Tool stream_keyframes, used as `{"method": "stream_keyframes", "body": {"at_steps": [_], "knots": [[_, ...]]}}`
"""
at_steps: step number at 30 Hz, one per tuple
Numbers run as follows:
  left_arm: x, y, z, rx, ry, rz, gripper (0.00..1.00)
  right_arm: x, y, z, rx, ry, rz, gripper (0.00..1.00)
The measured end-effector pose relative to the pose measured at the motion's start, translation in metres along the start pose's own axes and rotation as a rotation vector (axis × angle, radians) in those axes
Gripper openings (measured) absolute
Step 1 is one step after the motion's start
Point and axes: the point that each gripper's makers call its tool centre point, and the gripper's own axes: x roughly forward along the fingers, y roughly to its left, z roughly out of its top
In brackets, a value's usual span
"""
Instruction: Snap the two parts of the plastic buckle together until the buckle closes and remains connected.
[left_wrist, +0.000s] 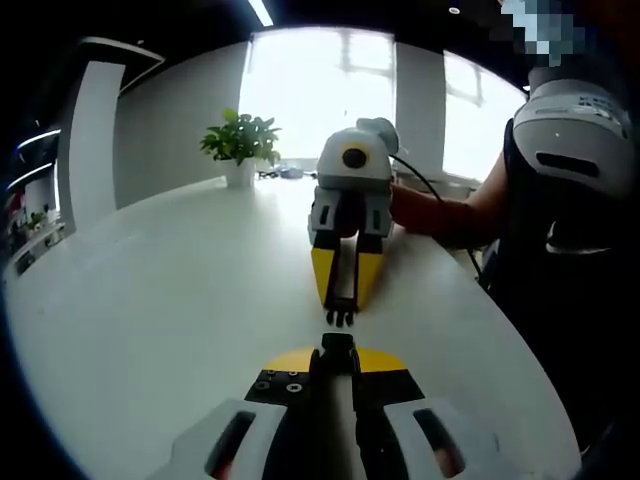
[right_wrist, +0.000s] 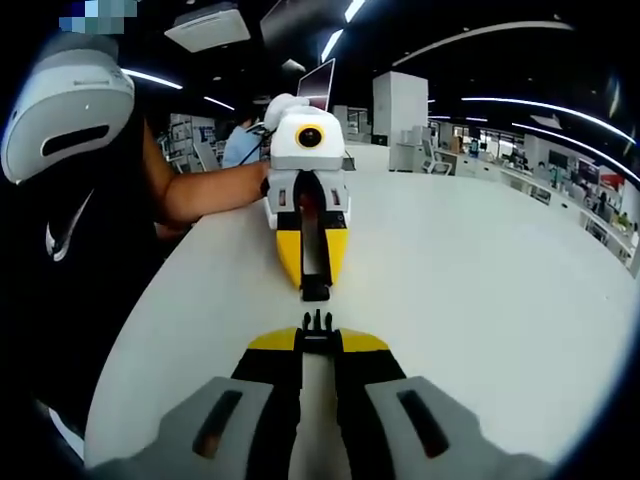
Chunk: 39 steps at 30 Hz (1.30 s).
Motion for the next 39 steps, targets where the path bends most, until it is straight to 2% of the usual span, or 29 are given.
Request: {"method": "stream_keyframes", "body": {"at_steps": [39], "knots": [[0.0065, -0.0012, 0.0025, 0.016, -0.001, -0.001, 0.10, 0.0088, 0.0000, 0.0042, -0.015, -0.023, 0.006, 0.11]]}}
